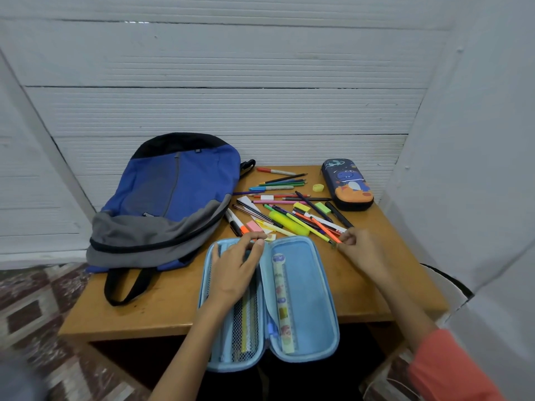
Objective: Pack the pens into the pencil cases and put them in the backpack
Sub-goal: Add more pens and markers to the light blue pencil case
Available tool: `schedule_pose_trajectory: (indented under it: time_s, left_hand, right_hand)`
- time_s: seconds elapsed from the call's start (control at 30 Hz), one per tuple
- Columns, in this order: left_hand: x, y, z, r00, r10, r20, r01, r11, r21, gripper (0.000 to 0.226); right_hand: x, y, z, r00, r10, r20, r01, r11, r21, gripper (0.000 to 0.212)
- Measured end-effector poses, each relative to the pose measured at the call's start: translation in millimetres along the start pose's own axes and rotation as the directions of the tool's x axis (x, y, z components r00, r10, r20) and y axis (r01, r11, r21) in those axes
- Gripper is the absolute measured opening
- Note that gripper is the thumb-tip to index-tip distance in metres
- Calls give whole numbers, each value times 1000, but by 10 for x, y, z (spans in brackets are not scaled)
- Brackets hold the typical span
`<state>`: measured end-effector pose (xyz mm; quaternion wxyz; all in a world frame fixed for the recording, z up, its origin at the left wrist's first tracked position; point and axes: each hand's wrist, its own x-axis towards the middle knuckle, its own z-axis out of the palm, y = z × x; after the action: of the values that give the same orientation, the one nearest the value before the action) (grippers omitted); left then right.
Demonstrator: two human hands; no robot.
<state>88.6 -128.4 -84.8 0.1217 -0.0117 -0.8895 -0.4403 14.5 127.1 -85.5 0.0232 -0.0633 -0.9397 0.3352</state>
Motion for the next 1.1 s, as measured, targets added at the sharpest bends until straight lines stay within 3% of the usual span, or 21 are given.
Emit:
schedule_pose_trajectory:
  time_s: [0.1,0.2,0.3,0.37,0.43,0.5,0.57,0.7,0.8,0.87,0.93,1.03,1.1]
  left_hand:
    - [-9,8,-7,1000,0,-1,0,1000,-2,36]
    - [-11,13,-18,1000,-4,3,4,1000,-5,35]
    - [-5,12,-17,1000,-3,9,3,1000,6,34]
    - [-4,3,-9,1000,-3,11,3,1000,12,36]
    - [-4,-1,-8,1000,4,11,-4,1000,15,43]
    - [-2,3,-6,1000,10,9,-10,1000,20,49]
    - [0,6,-3,1000,6,8,-6,1000,24,45]
    - [-7,8,-6,1000,-12,2,12,1000,9,31]
    - [-9,13,-12,1000,-12,4,12,1000,15,32]
    - [-7,7,-7,1000,-15,3,15,1000,14,34]
    - [-4,0,-1,1000,-18,2,18,1000,13,37]
    - [0,0,-2,1000,-25,6,24,1000,15,40]
    - [3,5,-1,1000,-26,10,25,1000,17,41]
  right_hand:
    - [-1,-42,56,999,16,-46,-14,998,59,15]
    - [-33,-93,22,977,-5,-213,68,955,288,20]
    - [-116,-262,-161,953,-44,-301,225,767,600,22]
    - [-184,-423,-277,957,-42,-285,255,586,769,24]
    - [-241,-565,-328,969,-60,-241,238,497,834,26]
    - [-304,-670,-302,985,-117,-127,171,547,820,33]
    - [-382,-721,-167,981,-175,82,55,662,748,43]
    - [-566,-741,235,863,-203,463,-64,865,498,42]
    - [-592,-755,401,813,-196,548,-45,918,395,29]
    - [-555,-773,391,827,-204,524,-29,915,402,21]
    - [-466,-775,320,890,-205,408,18,909,416,14]
    - [-227,-655,217,985,-168,50,142,933,330,5]
    - [-44,-476,181,983,-132,-125,154,968,196,7]
